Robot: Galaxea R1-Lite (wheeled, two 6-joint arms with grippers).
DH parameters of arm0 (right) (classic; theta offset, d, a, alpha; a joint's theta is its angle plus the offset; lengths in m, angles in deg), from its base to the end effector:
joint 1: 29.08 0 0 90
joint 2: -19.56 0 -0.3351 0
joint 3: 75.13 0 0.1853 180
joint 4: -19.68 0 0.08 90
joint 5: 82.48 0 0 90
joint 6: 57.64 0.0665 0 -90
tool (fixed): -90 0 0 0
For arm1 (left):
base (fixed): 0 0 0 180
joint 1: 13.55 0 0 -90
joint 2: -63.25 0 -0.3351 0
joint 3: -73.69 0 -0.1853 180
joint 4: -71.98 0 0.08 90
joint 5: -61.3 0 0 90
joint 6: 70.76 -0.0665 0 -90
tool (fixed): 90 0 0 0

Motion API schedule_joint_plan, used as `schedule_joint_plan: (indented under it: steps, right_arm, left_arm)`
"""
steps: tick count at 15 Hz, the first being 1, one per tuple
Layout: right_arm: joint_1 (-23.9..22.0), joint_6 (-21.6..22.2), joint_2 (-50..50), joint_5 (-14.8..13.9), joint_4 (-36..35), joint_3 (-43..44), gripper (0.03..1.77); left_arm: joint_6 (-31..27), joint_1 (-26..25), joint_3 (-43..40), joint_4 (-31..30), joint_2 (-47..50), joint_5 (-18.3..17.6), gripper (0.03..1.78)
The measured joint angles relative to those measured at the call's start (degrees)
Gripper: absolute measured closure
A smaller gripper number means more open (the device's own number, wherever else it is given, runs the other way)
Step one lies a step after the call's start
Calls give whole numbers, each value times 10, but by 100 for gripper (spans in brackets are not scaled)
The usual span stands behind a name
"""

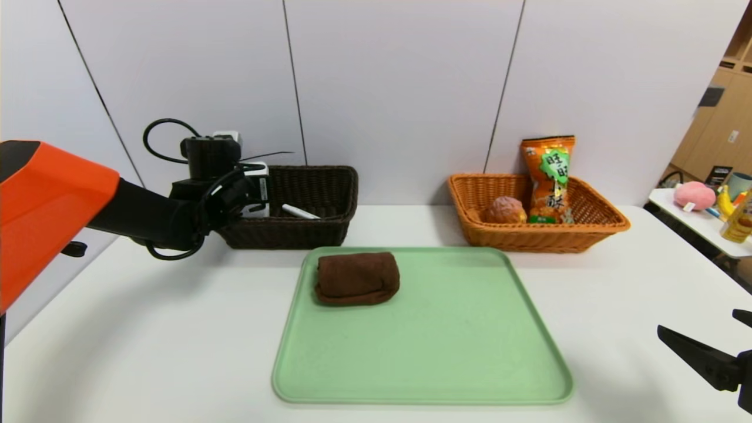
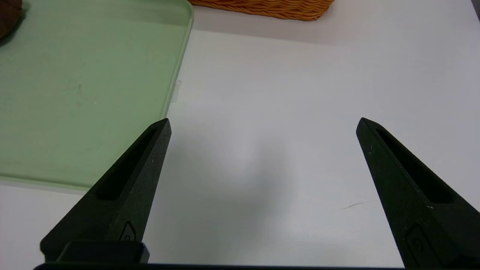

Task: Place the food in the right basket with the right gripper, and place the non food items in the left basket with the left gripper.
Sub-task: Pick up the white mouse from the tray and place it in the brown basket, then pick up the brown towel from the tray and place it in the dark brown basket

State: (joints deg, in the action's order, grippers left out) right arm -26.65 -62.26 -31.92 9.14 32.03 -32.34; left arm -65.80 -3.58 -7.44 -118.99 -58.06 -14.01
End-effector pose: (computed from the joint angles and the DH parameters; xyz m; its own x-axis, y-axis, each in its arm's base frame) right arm 0.1110 0.0066 0.1816 0.9309 0.0678 -0.3589 -0.0974 0.9931 -0.0651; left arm 0.4824 -0.0677 0.1869 0.9776 0.0856 -0.1924 -0.0939 0.9950 -0.0345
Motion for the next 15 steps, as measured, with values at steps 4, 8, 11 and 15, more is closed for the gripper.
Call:
schedule_joint_plan:
  steps: [4,8,11,15]
  right_arm:
    - [0,0,0,0,0,0,9]
    - [0,0,0,0,0,-1,9]
    - [0,-1,1,0,0,-1,9]
    - [0,-2,4,1,0,-6,9]
  left_arm:
    - [0,0,-4,-33,0,0,44]
    - [0,0,-2,-35,8,-5,31]
    - [-14,2,-1,-28,49,-54,25]
    - [-167,20,3,73,138,-220,19]
